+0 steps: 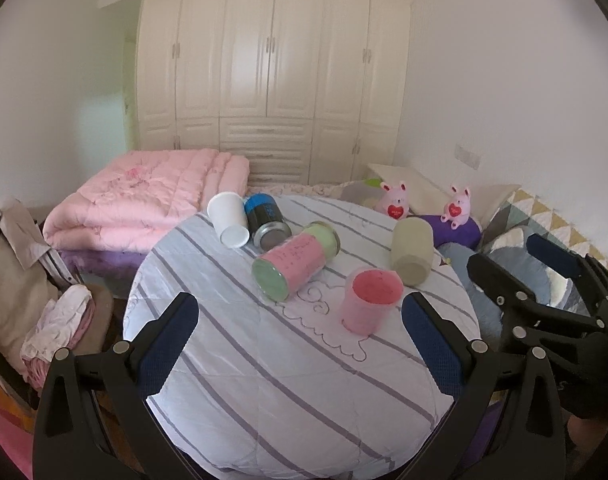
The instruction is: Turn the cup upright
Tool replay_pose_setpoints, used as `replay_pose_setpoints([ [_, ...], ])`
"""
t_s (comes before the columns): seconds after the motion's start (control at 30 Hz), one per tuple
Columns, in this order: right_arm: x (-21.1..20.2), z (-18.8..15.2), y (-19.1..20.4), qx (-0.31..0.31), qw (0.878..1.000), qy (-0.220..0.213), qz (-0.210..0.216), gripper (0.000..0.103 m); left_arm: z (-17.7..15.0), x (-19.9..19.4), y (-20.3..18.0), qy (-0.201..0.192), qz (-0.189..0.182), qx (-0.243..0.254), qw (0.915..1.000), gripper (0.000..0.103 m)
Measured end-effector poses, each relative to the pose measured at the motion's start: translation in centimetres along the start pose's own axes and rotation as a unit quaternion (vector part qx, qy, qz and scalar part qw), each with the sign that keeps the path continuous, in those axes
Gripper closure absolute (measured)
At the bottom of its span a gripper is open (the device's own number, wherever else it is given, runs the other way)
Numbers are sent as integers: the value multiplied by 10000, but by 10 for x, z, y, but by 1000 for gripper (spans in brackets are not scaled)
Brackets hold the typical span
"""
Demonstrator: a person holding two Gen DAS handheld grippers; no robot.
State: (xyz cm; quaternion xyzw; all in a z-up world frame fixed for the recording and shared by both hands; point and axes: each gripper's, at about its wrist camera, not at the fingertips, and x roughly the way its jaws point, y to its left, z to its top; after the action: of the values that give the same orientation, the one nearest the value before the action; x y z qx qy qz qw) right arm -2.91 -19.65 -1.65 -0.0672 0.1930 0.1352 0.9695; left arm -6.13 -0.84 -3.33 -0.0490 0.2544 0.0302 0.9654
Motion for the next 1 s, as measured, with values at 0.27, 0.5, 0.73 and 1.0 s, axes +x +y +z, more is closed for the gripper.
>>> replay_pose_setpoints([
  [0.27,-8,4,10,-58,9996,-249,-128,17,6,-8,5,-241,-17,64,9997,0],
  [0.5,-9,5,14,-72,9994,-318,-151,17,9,-11,6,-345,52,110,9993,0],
  [0.73,-12,5,14,-99,9980,-600,-179,17,10,-21,2,-870,162,273,9957,0],
  [1.0,-13,1,13,-80,9966,-746,-349,17,13,-11,-1,-795,-16,313,9963,0],
])
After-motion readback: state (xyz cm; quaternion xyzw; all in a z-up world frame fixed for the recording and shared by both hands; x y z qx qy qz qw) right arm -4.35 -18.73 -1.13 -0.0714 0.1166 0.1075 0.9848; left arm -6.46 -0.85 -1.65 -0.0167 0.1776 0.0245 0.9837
